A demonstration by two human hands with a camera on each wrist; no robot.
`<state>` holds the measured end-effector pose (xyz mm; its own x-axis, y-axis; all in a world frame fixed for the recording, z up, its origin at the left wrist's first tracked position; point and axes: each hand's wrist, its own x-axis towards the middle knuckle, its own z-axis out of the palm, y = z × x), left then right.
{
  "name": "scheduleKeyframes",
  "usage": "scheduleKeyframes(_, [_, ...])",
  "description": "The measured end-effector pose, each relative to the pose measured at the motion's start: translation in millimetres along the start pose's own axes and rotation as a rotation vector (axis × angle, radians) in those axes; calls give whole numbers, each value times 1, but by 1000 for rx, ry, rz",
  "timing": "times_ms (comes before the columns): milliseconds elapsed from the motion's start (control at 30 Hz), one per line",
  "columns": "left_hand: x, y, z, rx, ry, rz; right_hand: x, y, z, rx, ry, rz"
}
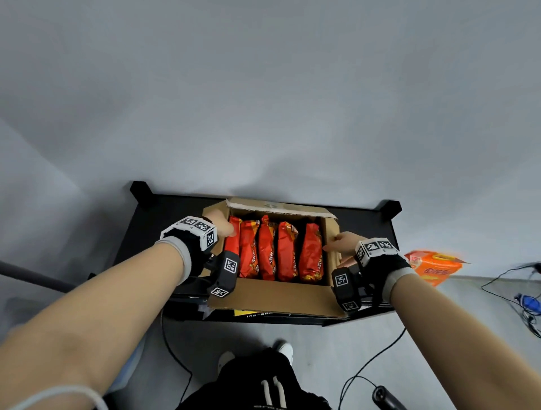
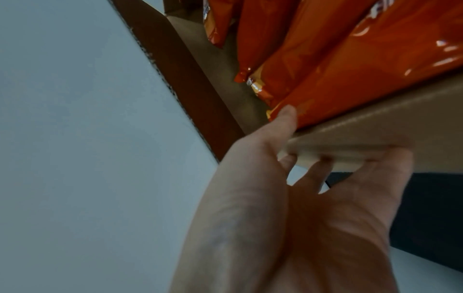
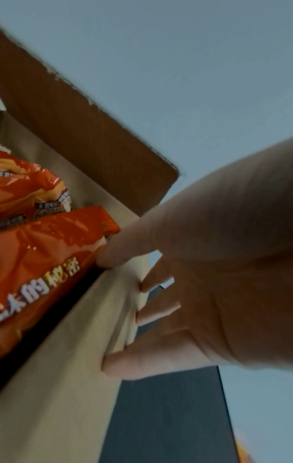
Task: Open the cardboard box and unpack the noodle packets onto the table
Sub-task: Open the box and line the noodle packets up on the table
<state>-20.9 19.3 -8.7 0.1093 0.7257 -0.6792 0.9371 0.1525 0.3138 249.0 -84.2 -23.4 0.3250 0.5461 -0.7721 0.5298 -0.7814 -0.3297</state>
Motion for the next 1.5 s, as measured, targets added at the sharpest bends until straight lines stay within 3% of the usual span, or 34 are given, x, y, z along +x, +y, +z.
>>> scheduleKeyframes(267, [6,-8,-6,-30,-132,-58,8,2,7,109,-116,-71])
scheduleKeyframes(367, [7,-12,1,12,-114,3,9,0,8,68,-137,-79])
scheduleKeyframes(533, [-1,-7,-10,159,-182,-35,4,-10,12,-72,-77,-58])
scheduleKeyframes(633, [3,-8,-10,148,-149,-30,-2,-16,6,-316,95,-62])
scheduleKeyframes(733, [3,-11,-10,113,-108,44,-12,-23,-5,-415,367,-273])
scheduleKeyframes(800, [6,-13,-11,126,-74,102,-13,-28,-8,-426,321,-340])
scheduleKeyframes(1033, [4,-10,-9,155,51,223,-7,-22,3,-75,83,-187])
scheduleKeyframes(1133, [-1,-4,-14,84,143,193,-14,-22,8,-165,125,-186])
scheduleKeyframes(1233, [-3,5,-24,-21,242,128,-20,-27,19,-312,77,-159])
scheduleKeyframes(1333, [3,10,-28,-122,257,168,-26,-32,29,-519,98,-167])
scheduleKeyframes(1500, [7,10,-26,-298,300,228,-35,-38,21,-493,129,-142])
